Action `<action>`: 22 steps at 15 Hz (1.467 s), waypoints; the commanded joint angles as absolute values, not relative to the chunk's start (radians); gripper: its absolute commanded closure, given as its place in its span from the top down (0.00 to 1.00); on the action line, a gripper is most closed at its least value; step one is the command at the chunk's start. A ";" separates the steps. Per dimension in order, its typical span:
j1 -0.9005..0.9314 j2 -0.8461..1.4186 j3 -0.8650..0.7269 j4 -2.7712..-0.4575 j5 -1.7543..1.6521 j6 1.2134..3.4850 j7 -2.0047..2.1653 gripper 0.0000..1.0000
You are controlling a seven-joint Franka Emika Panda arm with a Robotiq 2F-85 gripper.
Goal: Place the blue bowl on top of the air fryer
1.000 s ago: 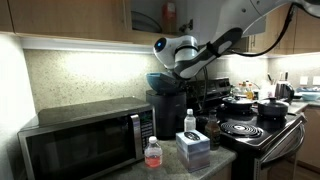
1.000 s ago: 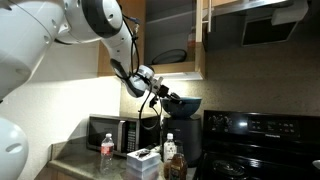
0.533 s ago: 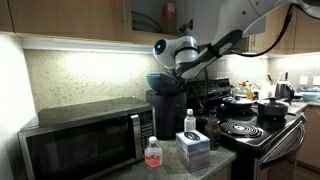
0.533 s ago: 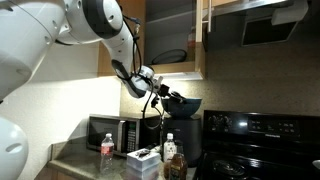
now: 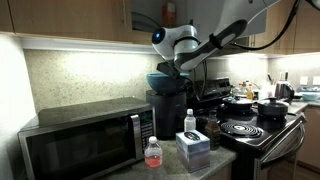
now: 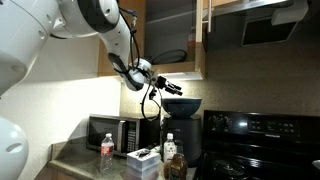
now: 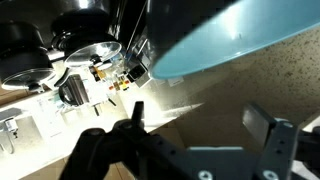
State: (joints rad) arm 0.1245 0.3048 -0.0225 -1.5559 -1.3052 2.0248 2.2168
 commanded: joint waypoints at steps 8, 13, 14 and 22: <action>0.090 0.109 0.058 -1.683 -1.014 2.208 2.042 1.00; 0.107 0.006 0.063 -1.787 -0.779 2.220 1.818 1.00; 0.109 -0.016 0.065 -1.806 -0.744 2.203 1.782 1.00; 0.110 -0.194 0.113 -1.926 -0.659 1.979 1.645 1.00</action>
